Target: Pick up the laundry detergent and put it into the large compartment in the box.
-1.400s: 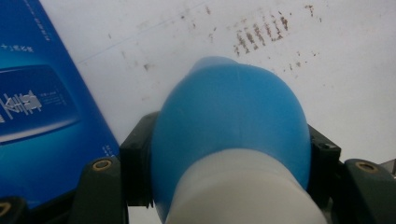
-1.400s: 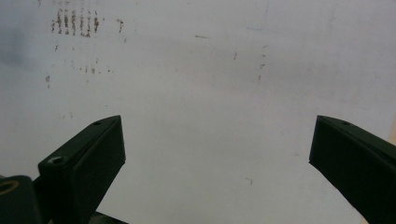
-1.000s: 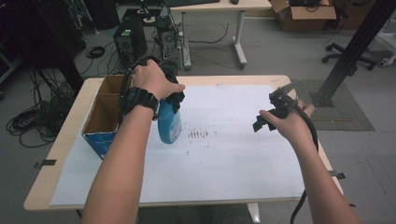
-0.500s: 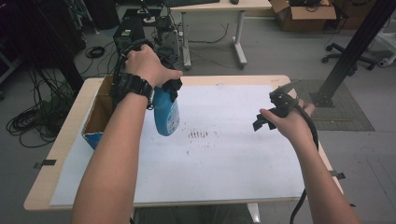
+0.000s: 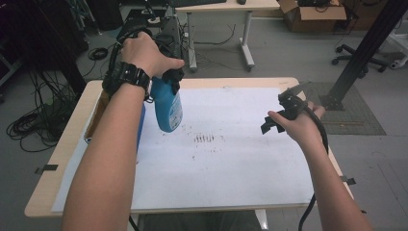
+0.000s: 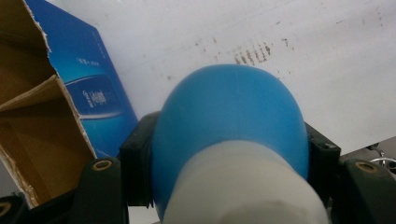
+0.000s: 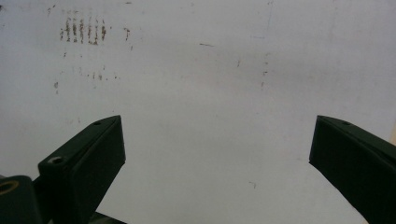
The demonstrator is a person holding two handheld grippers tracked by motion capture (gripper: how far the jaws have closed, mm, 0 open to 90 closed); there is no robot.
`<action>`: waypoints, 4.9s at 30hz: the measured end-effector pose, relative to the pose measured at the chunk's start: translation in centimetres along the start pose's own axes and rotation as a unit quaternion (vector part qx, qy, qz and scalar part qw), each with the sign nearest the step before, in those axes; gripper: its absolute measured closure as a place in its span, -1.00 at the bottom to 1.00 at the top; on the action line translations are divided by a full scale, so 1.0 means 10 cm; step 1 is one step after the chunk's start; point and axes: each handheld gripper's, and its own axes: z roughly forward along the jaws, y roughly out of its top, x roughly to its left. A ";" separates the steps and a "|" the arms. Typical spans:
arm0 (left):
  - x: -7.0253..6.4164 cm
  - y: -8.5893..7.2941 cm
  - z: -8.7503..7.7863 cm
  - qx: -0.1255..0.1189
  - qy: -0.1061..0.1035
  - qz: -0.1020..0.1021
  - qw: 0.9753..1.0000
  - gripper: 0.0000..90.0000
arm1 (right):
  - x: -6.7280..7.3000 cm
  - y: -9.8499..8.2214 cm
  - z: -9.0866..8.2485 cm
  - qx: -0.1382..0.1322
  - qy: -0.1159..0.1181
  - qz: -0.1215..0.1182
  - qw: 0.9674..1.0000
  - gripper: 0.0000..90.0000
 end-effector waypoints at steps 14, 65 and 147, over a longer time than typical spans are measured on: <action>0.10 0.01 -0.17 -0.011 -0.001 -0.010 1.000 -0.17 | -0.01 0.02 0.00 0.000 -0.001 0.003 1.000 -0.92; 1.38 -0.51 -0.36 -0.040 0.042 -0.162 0.985 -0.17 | -0.07 0.04 0.10 0.011 -0.007 0.007 1.000 -0.92; 1.65 -0.67 0.82 0.005 0.026 -0.167 0.986 -0.17 | -0.01 0.05 0.22 0.019 -0.003 0.006 1.000 -0.92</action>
